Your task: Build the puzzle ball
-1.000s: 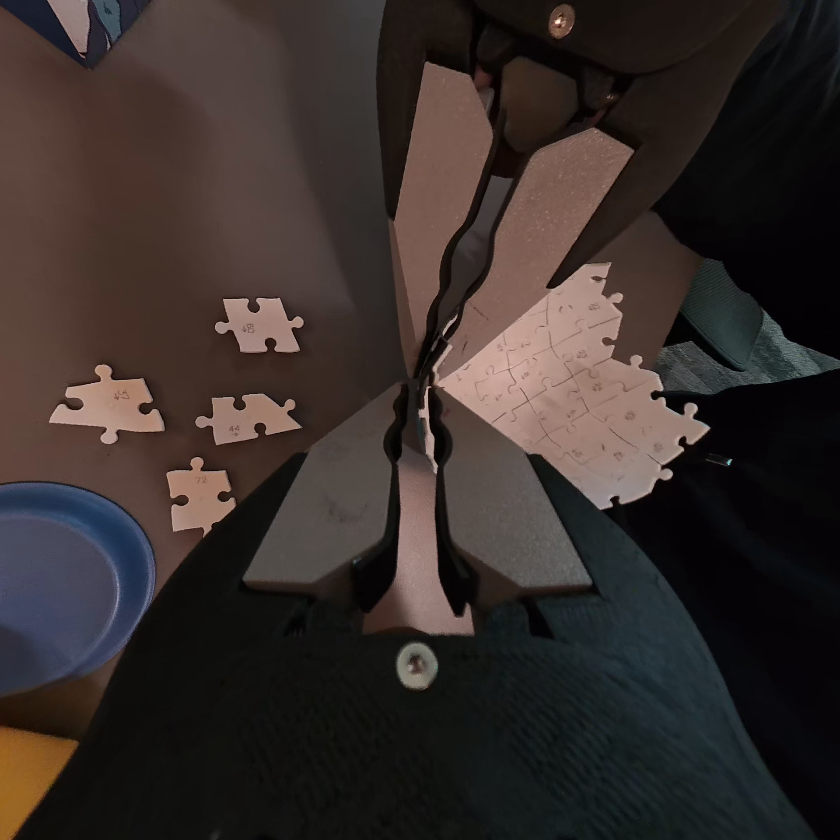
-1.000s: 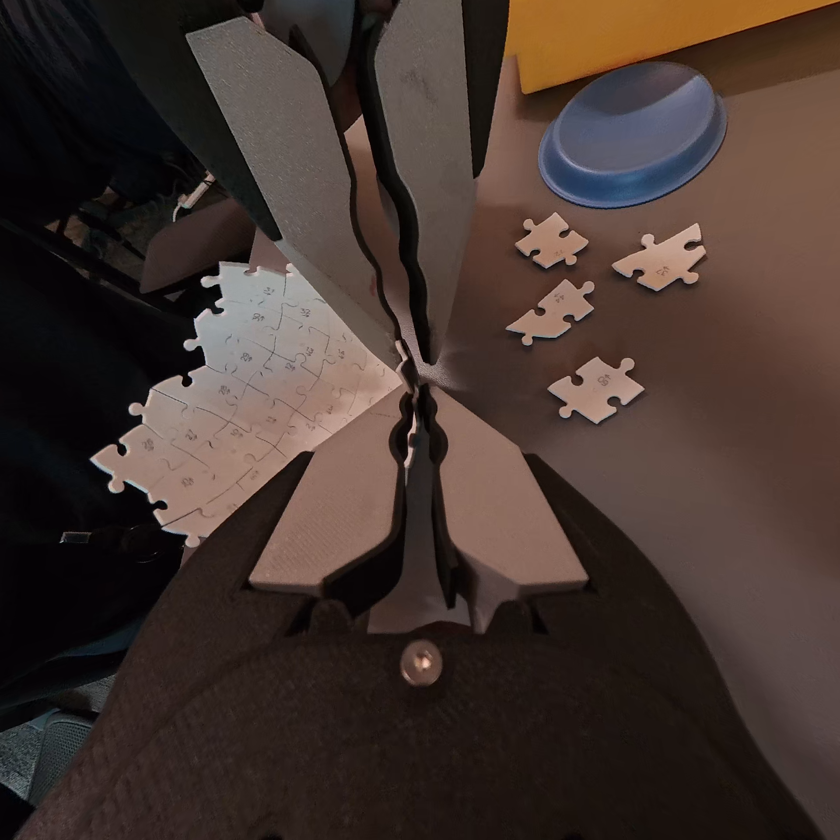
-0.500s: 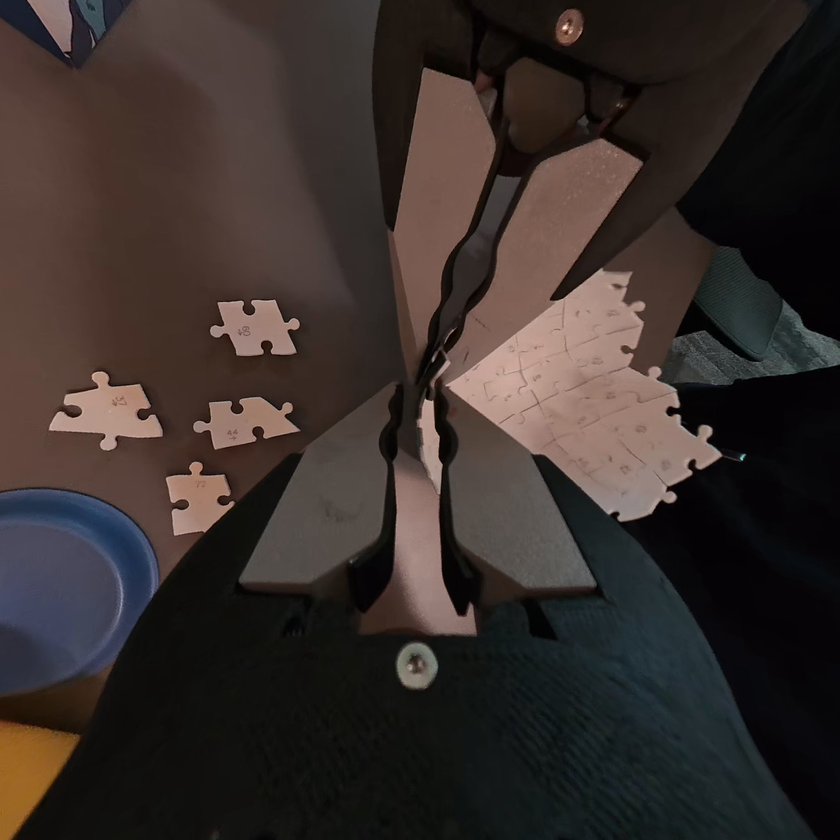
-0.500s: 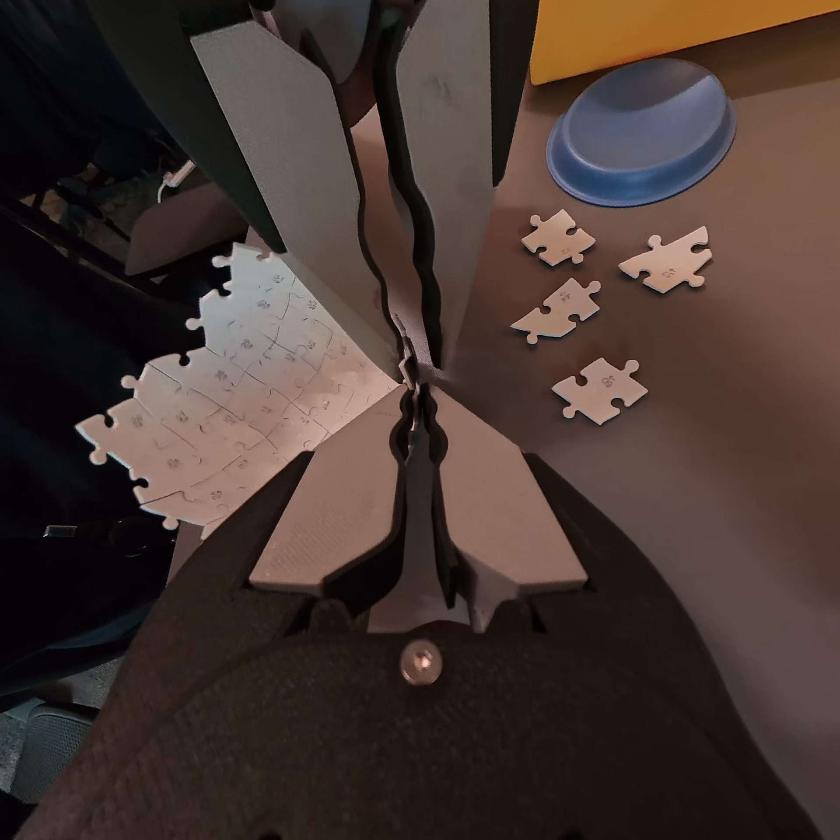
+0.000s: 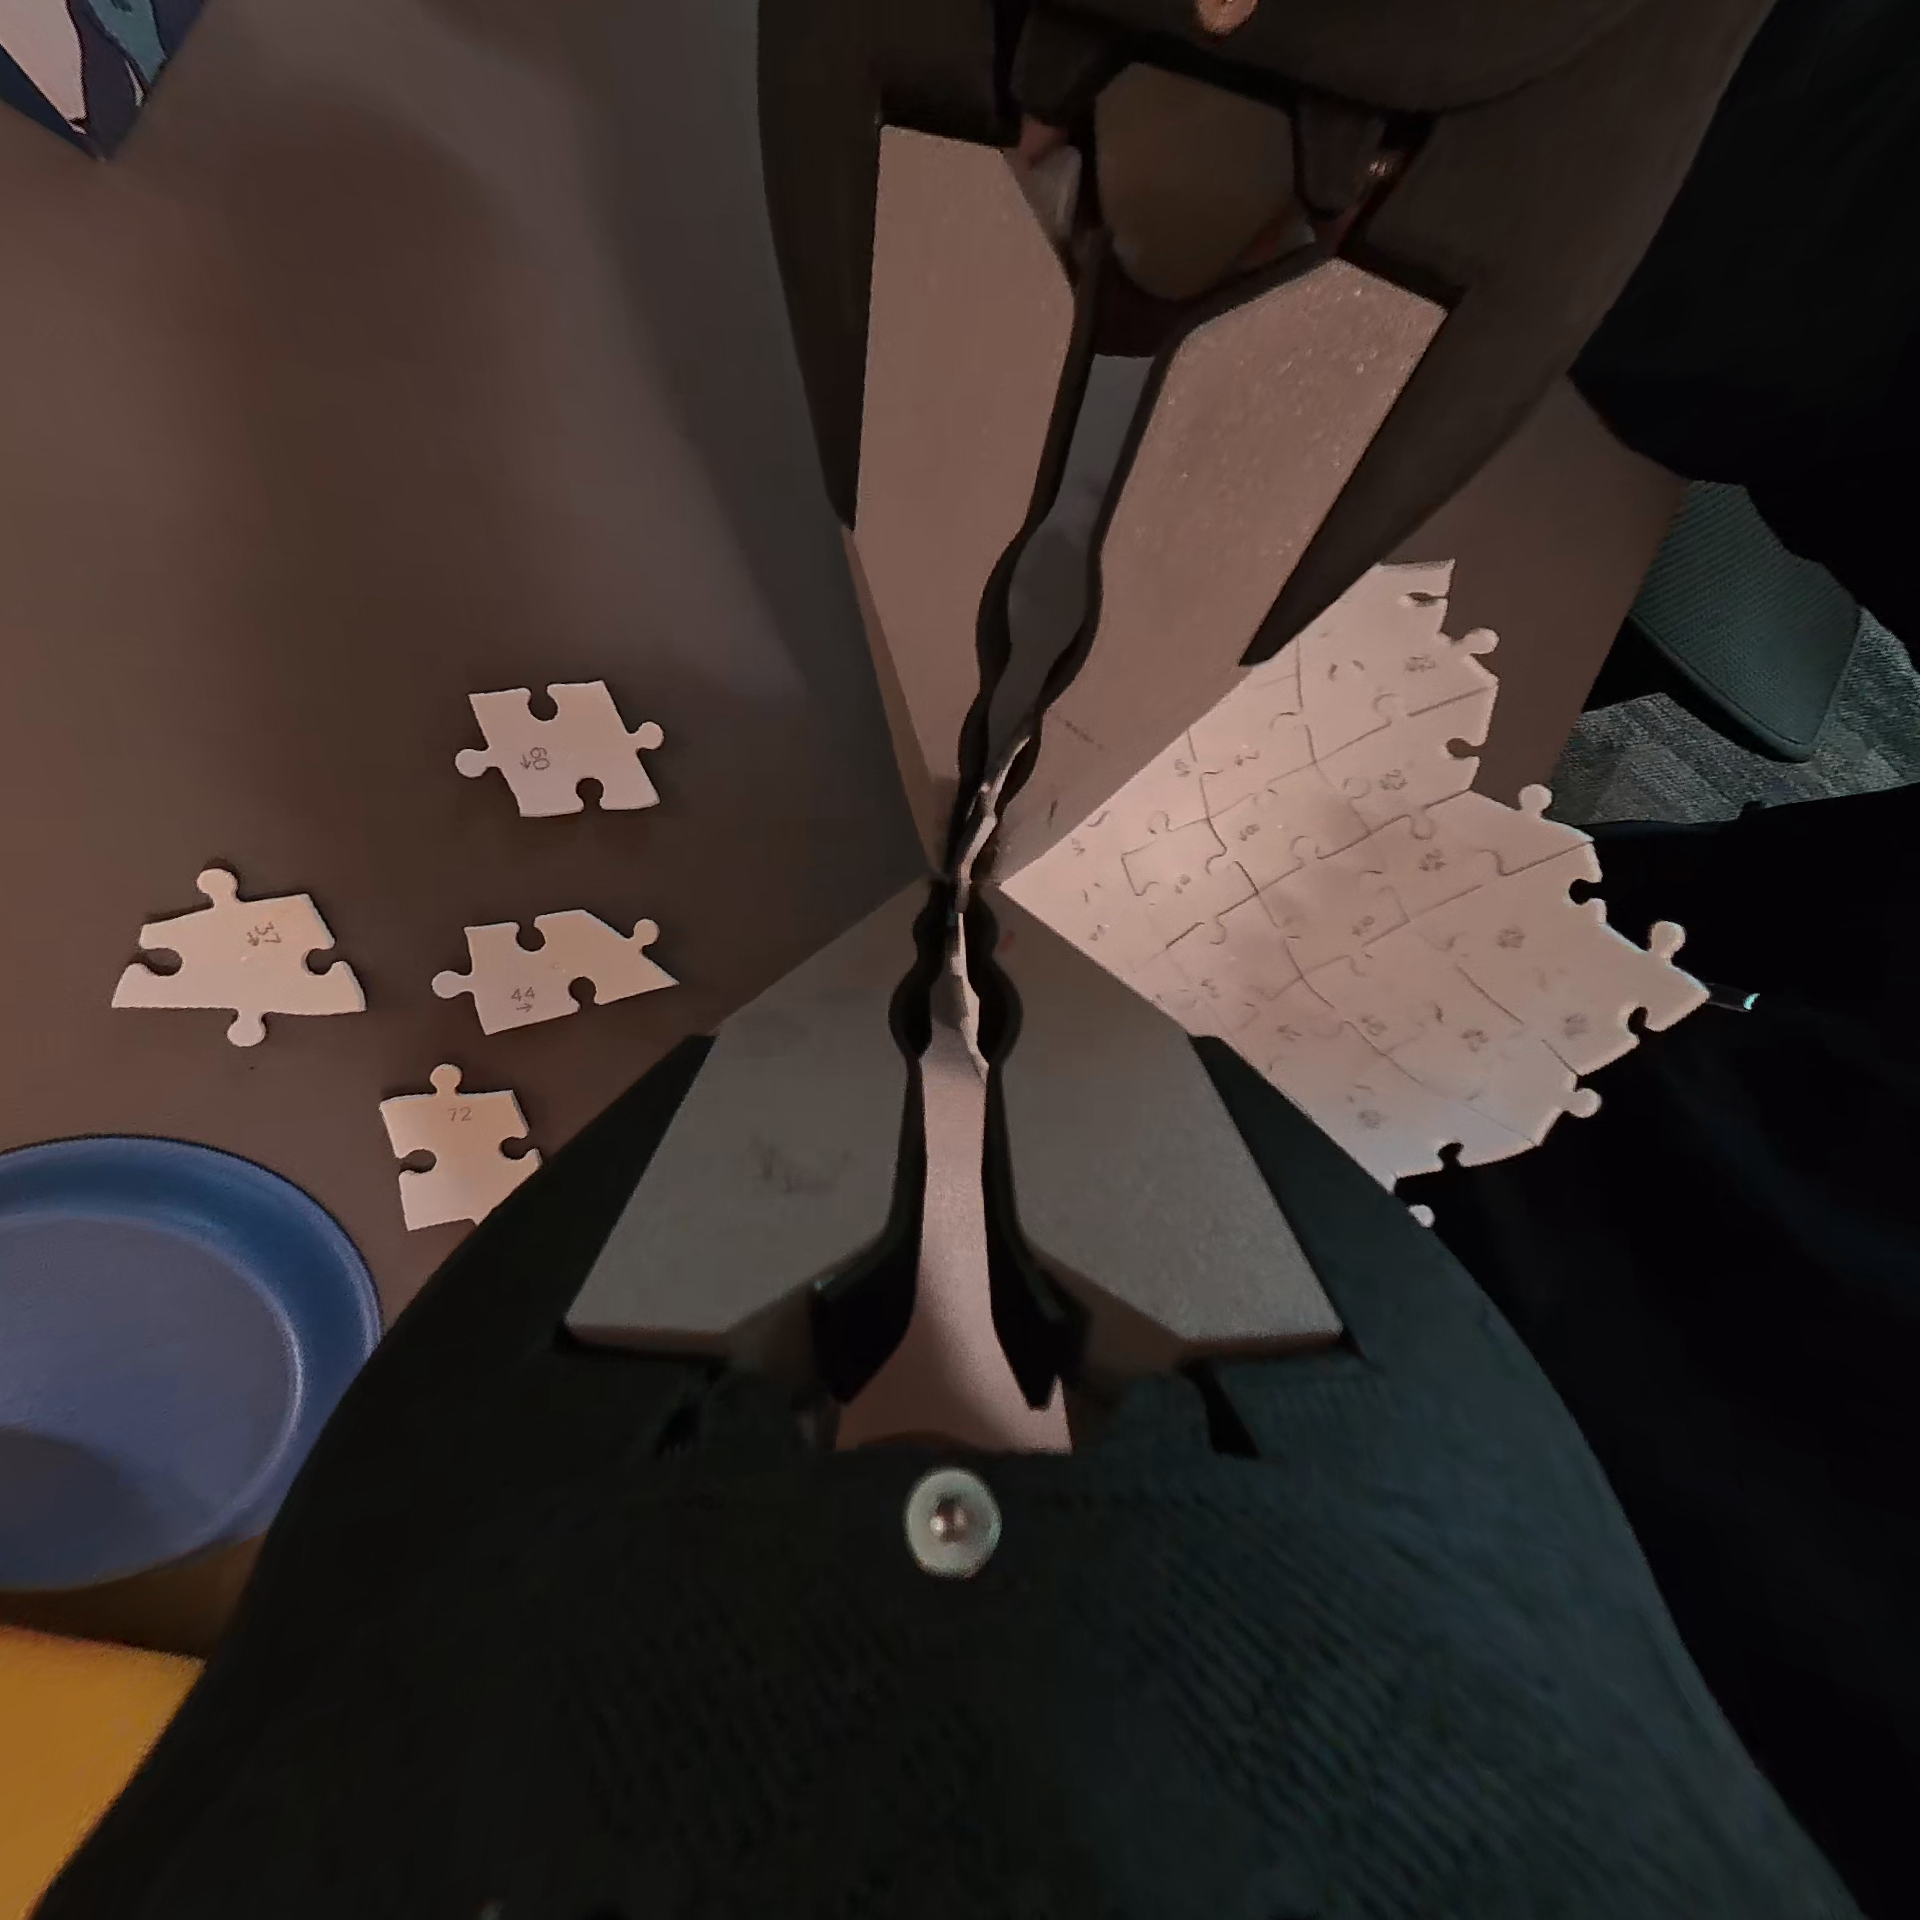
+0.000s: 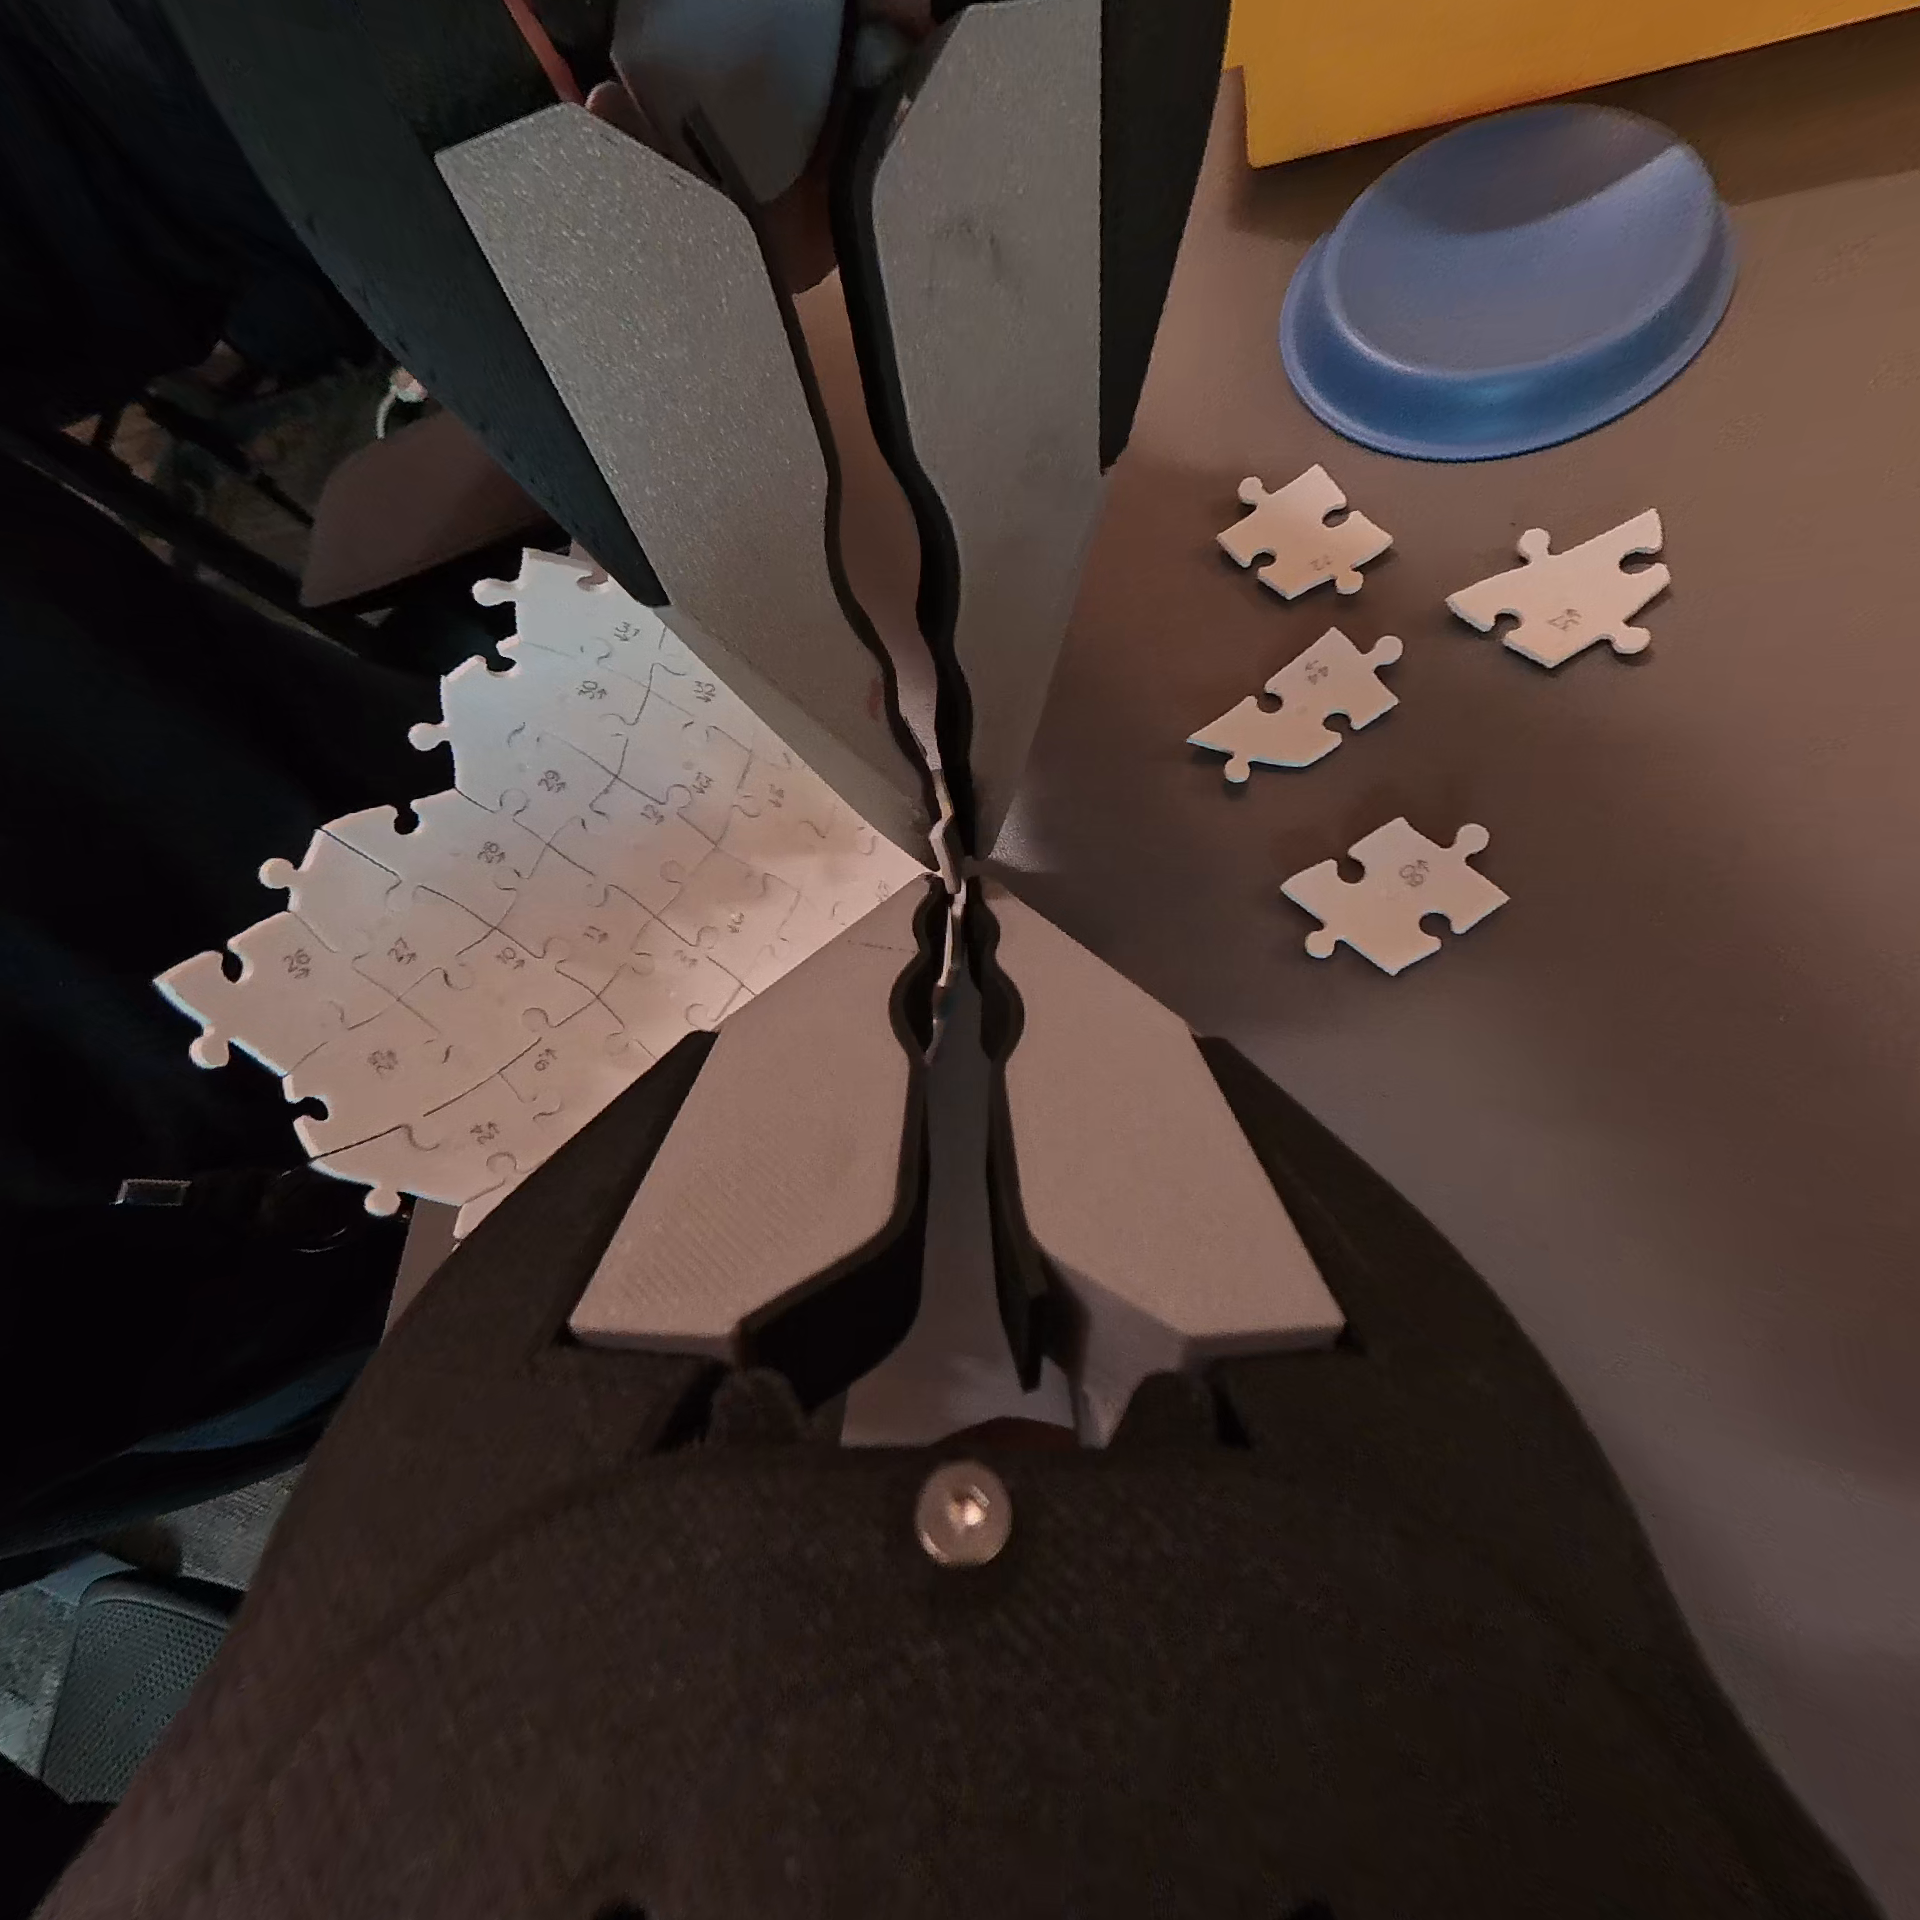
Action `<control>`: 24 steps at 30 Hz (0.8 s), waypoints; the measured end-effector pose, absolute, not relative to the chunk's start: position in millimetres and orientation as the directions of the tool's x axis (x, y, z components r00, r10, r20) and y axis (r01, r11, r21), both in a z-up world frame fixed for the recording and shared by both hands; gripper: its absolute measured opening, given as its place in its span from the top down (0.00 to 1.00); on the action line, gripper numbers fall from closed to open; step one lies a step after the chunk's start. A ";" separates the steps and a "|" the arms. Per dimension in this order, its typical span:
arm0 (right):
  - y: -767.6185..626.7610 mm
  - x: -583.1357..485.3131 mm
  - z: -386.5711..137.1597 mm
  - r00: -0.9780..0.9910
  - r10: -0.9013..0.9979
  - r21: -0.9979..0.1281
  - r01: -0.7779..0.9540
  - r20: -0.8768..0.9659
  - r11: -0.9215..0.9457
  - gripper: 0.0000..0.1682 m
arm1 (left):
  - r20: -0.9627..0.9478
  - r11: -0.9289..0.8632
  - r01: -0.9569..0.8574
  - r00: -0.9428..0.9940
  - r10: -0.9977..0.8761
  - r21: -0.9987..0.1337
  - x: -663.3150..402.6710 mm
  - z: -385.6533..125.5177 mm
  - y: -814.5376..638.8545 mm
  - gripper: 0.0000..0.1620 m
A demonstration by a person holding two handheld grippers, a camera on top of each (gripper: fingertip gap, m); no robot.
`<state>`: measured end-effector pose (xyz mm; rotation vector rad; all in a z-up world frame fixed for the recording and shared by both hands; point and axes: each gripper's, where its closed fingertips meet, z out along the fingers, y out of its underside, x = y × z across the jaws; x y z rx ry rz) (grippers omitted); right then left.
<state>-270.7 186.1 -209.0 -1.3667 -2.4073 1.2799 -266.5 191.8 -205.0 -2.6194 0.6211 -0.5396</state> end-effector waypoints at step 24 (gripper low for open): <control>197.1 -268.1 -190.7 -0.589 0.758 -0.744 0.633 -0.282 0.215 0.87 | 0.247 -0.824 -0.342 0.840 -0.483 -0.451 -271.4 -206.2 190.0 1.00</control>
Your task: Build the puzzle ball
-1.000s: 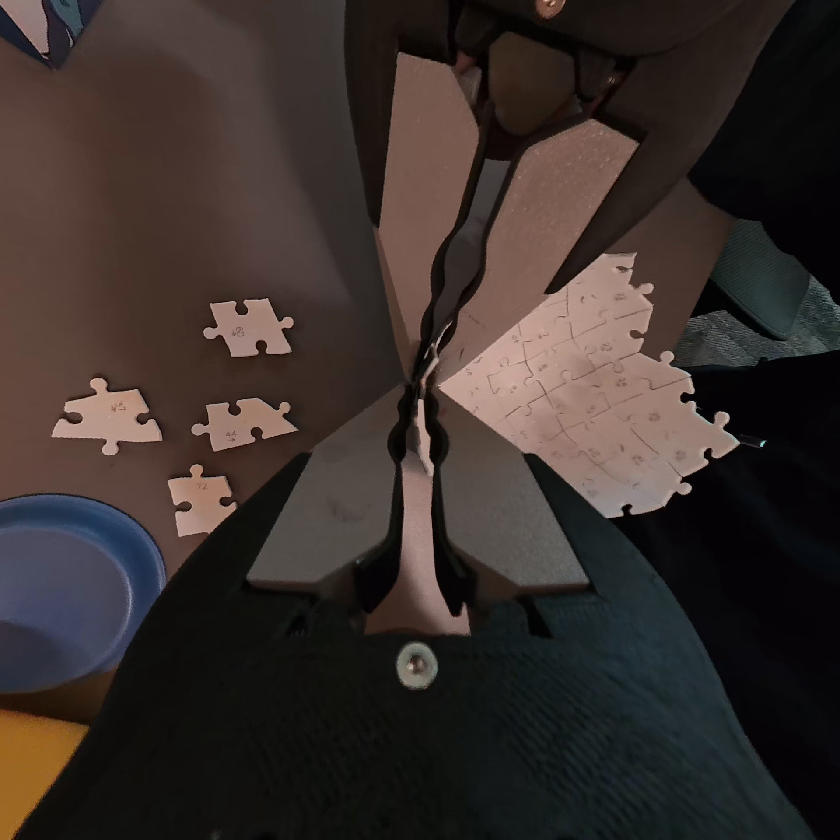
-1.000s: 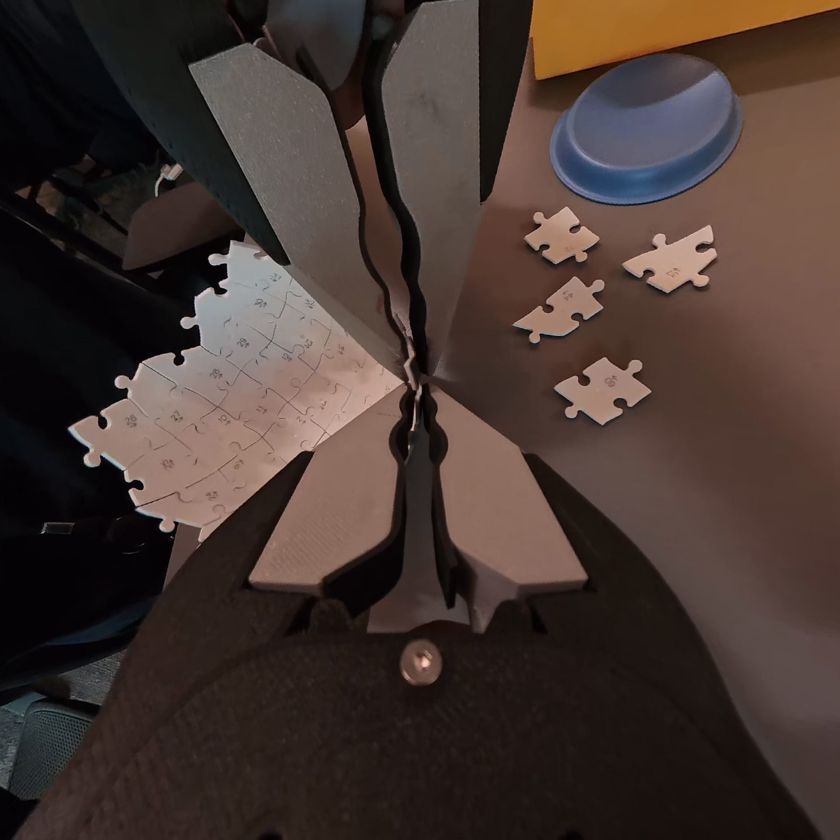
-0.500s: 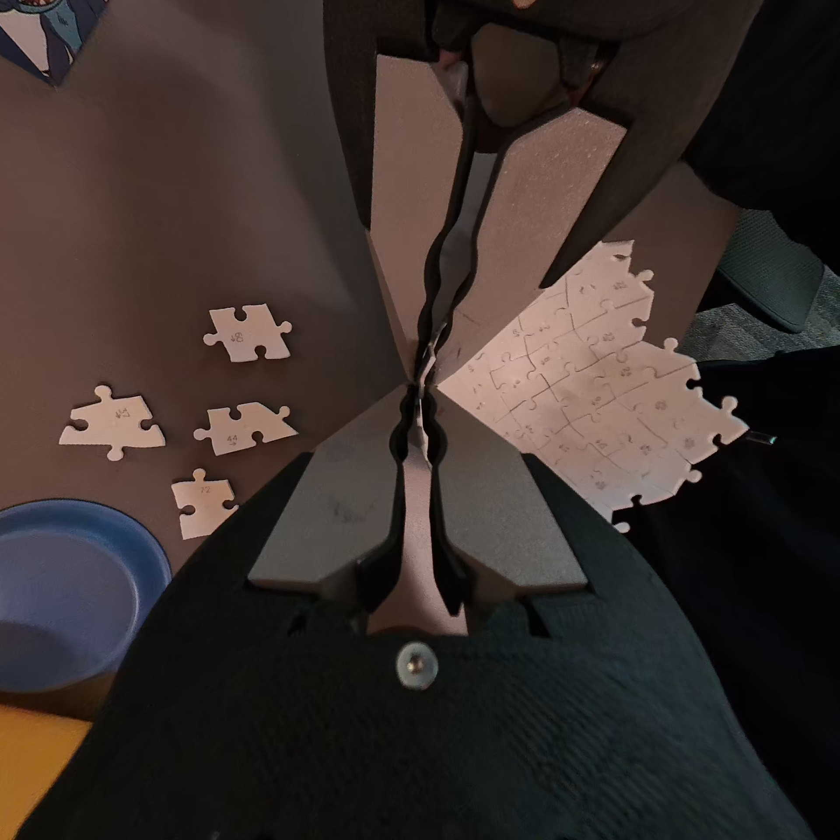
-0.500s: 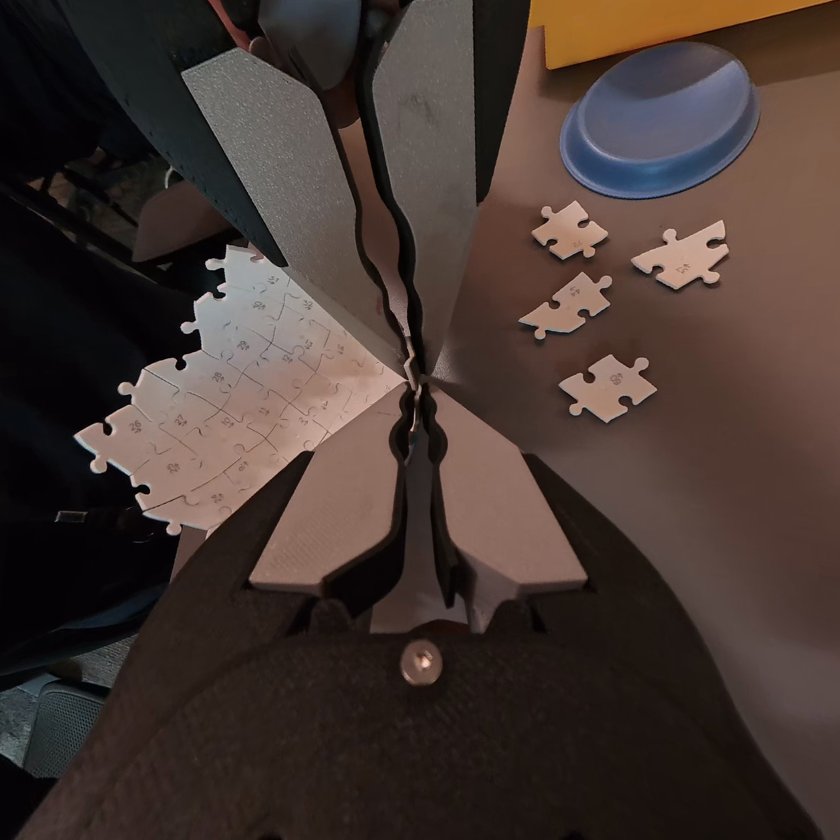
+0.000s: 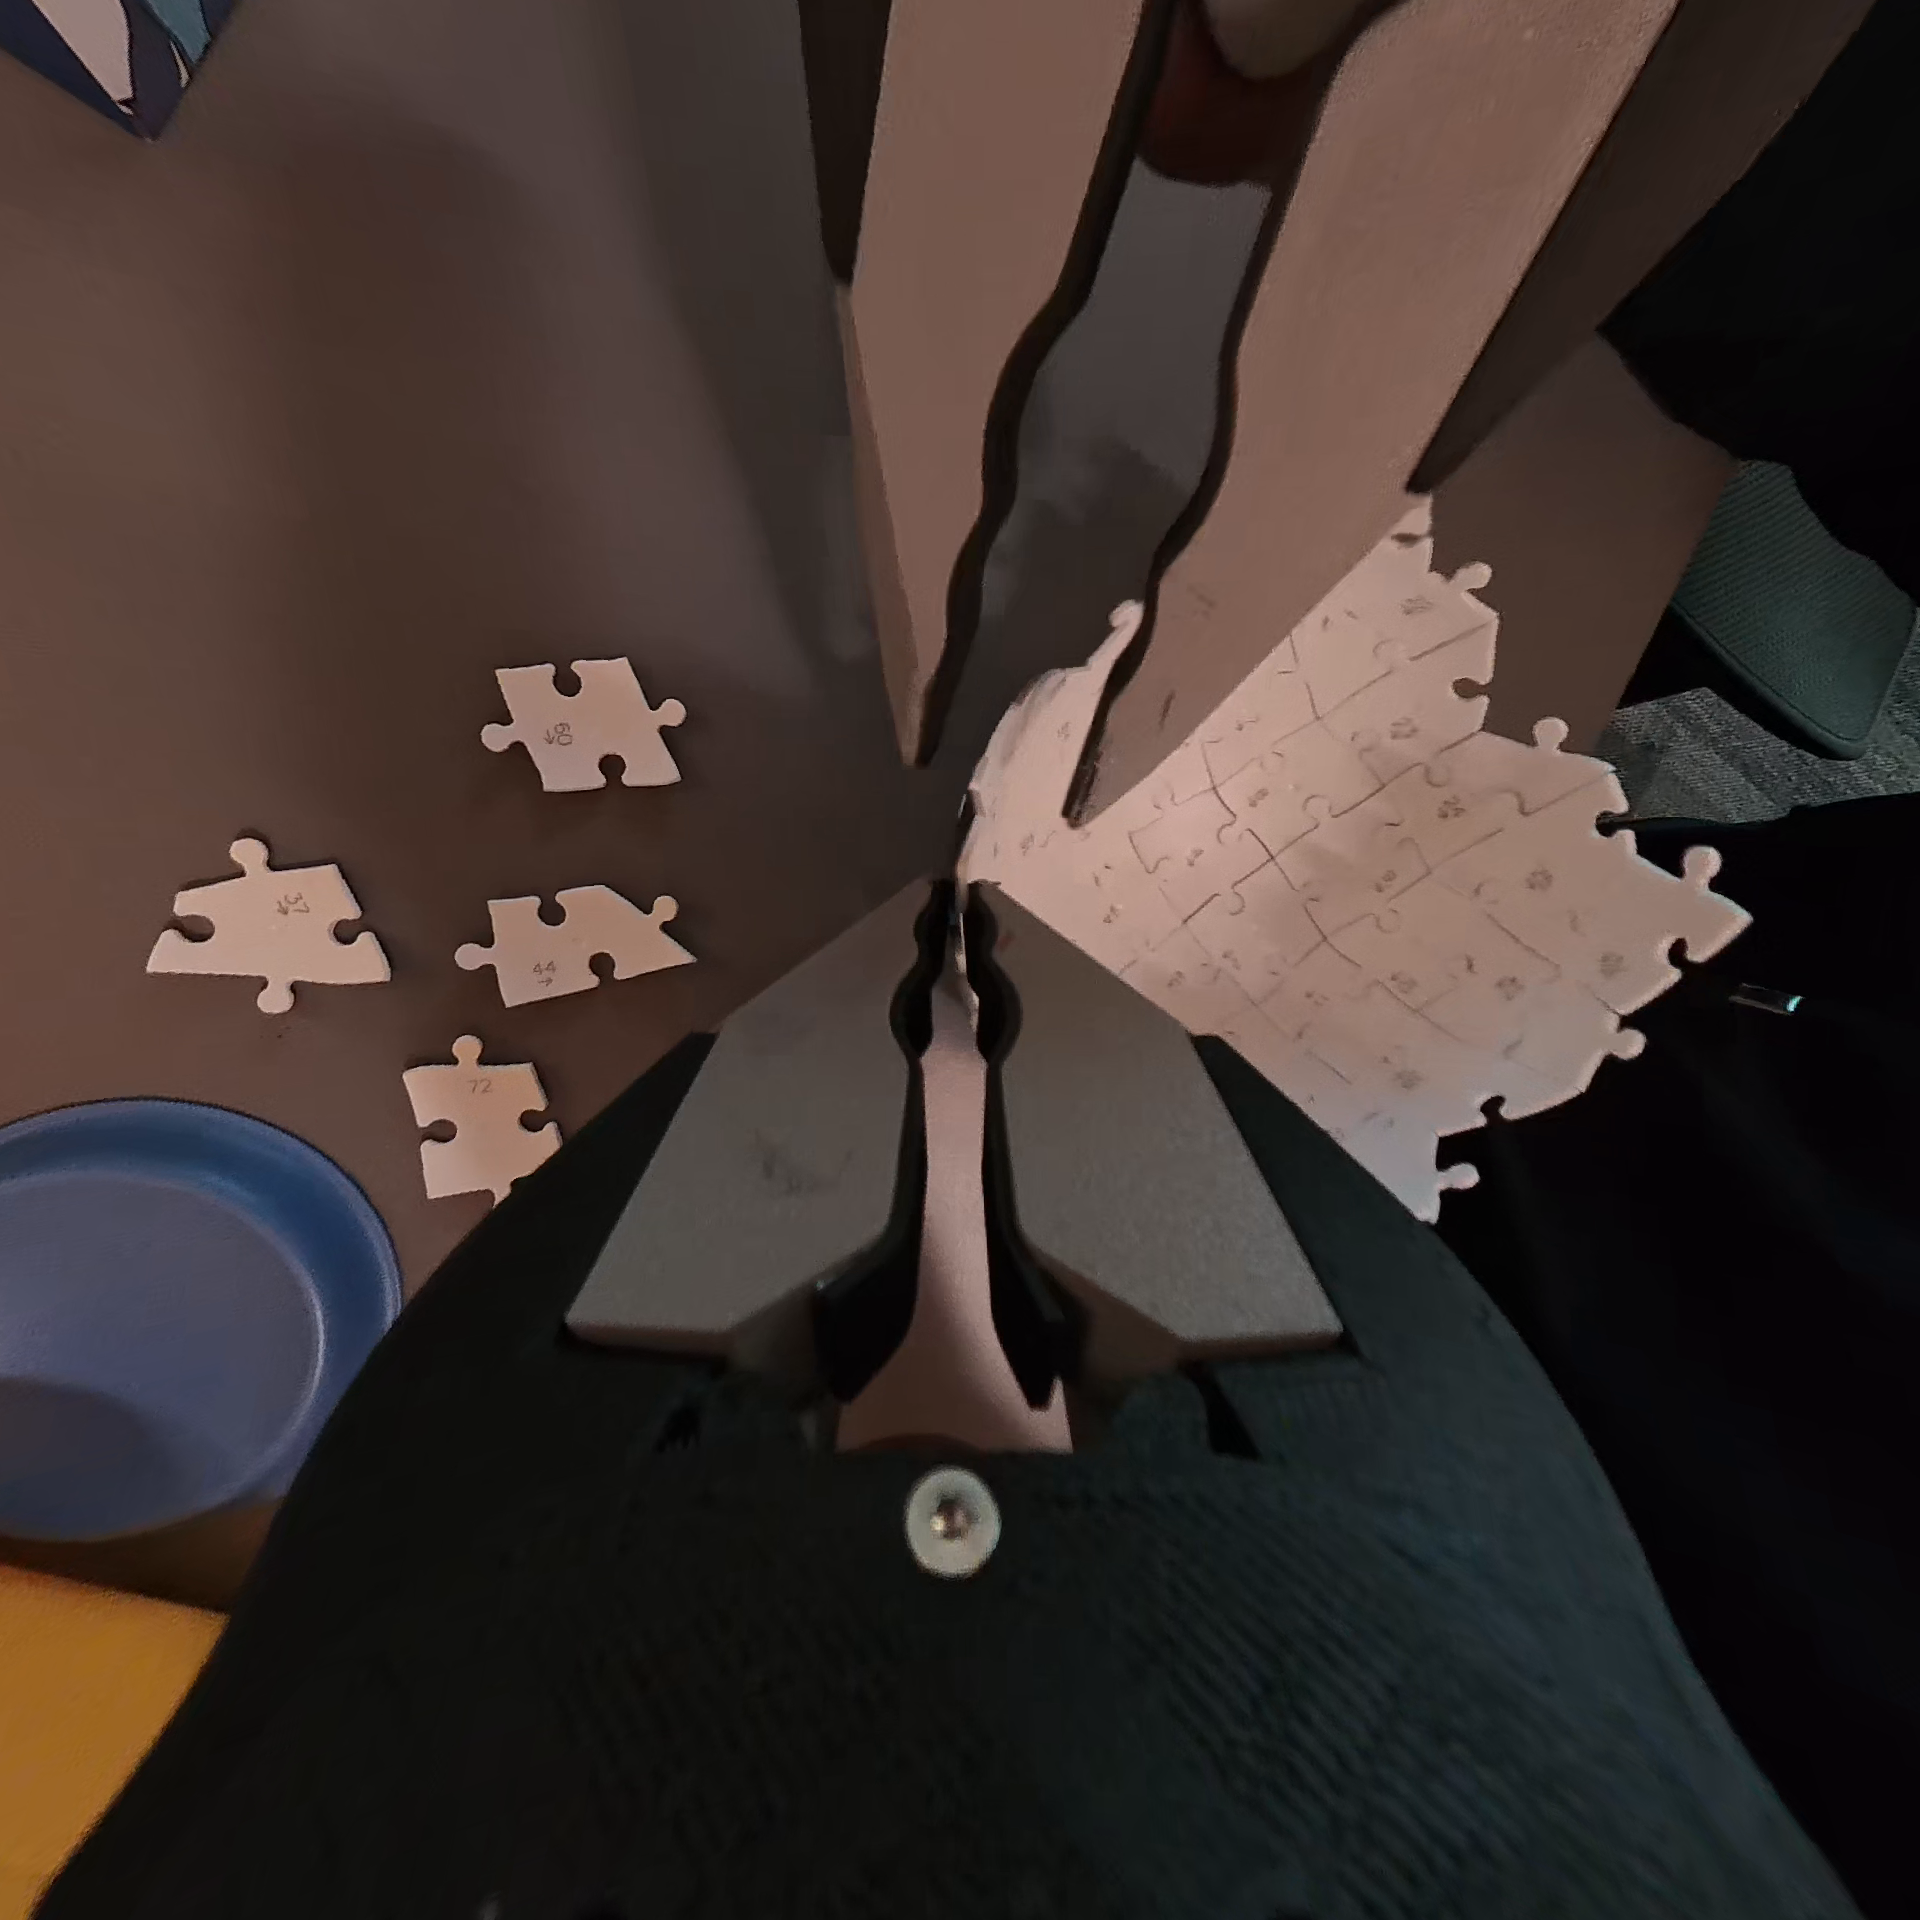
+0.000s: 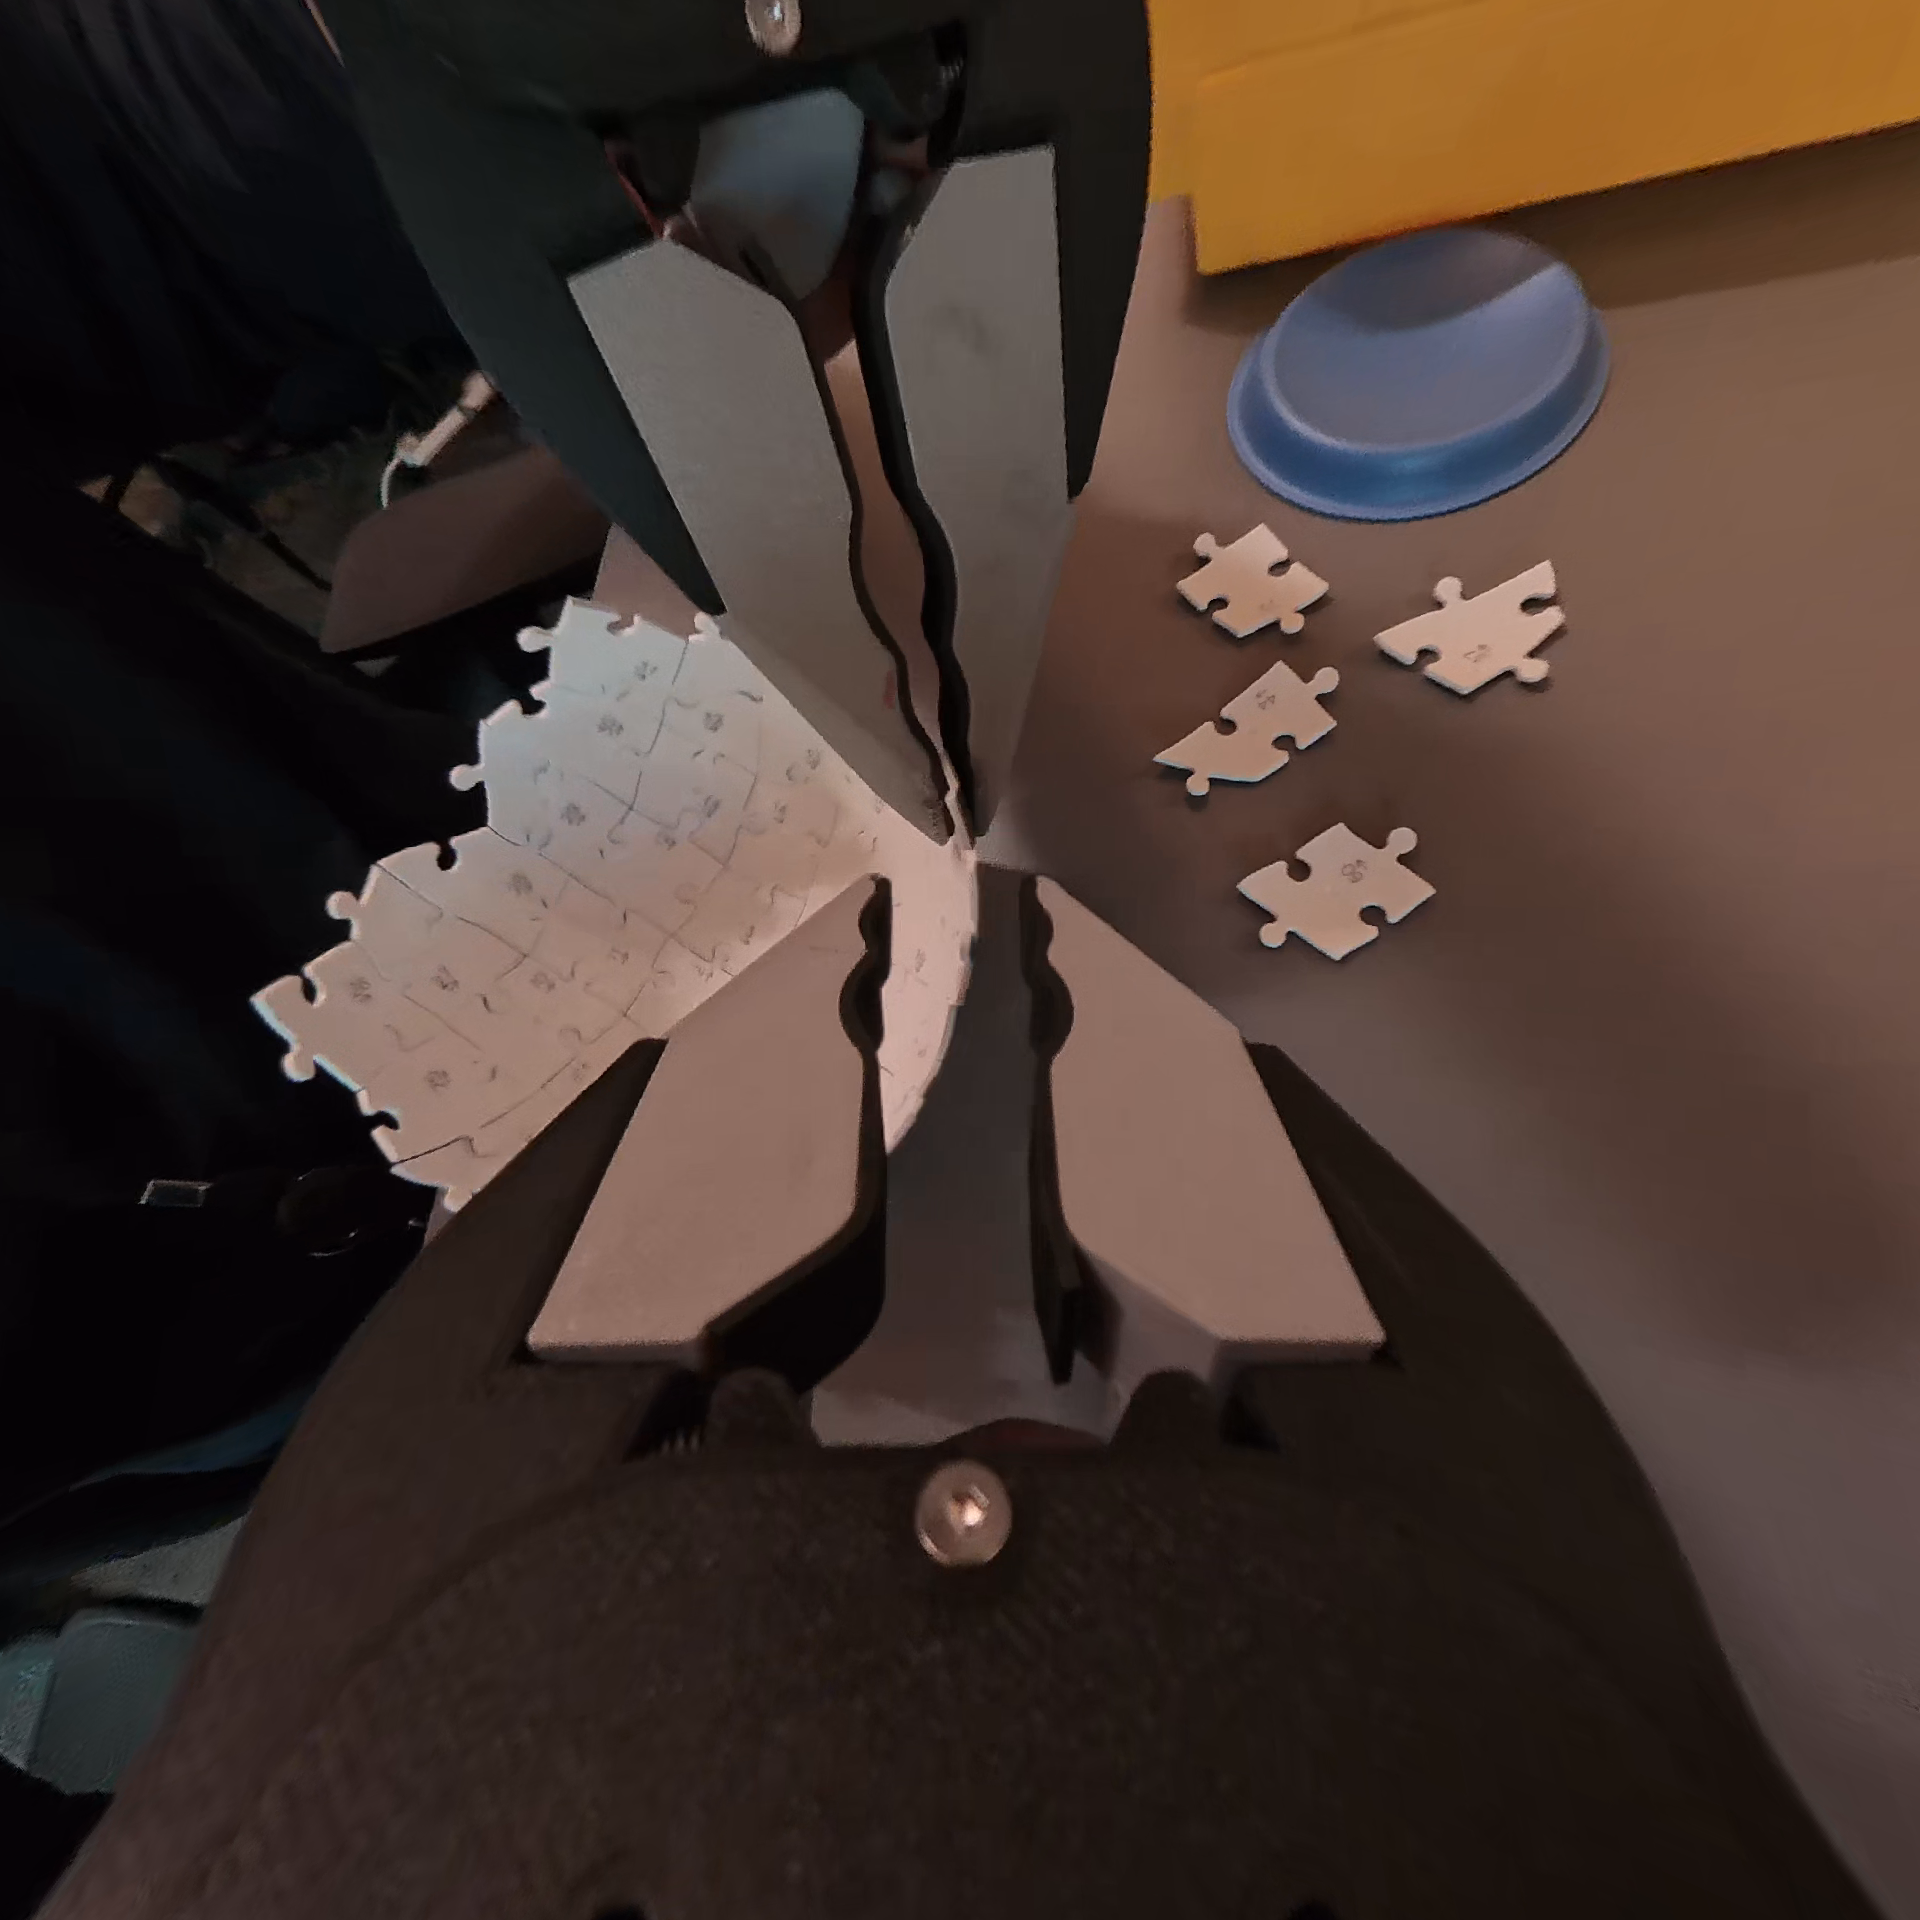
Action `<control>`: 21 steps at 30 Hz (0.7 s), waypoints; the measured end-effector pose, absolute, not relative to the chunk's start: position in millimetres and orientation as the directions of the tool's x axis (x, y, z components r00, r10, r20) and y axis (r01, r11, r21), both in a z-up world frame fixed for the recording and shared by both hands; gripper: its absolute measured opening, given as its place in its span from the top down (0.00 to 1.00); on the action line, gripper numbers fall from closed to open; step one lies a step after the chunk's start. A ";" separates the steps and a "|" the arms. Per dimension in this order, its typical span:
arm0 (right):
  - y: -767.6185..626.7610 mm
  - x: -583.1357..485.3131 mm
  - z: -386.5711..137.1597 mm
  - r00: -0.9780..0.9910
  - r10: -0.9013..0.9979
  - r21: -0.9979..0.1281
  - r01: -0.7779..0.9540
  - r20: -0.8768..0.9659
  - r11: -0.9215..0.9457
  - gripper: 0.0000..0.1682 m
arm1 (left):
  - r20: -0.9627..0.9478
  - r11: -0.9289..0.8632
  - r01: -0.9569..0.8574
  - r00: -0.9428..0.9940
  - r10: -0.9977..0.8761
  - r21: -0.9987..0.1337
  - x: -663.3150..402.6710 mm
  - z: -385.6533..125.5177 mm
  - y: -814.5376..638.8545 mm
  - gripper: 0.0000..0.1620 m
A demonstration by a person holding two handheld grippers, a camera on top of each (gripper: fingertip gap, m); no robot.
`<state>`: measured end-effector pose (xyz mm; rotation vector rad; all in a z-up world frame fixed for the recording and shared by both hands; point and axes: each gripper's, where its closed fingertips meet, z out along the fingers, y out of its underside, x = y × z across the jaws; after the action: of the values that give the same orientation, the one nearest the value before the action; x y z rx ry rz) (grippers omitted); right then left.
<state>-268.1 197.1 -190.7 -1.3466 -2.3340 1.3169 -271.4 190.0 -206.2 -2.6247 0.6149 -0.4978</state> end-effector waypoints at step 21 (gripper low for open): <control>194.0 -265.8 -224.5 -0.559 0.781 -0.630 0.720 -0.277 0.292 0.90 | 0.273 -0.834 -0.323 0.839 -0.471 -0.447 -268.3 -206.9 189.7 1.00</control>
<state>-265.8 194.0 -224.5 -1.4308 -2.4564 1.1268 -268.3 189.7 -206.9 -2.6303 0.5926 -0.5313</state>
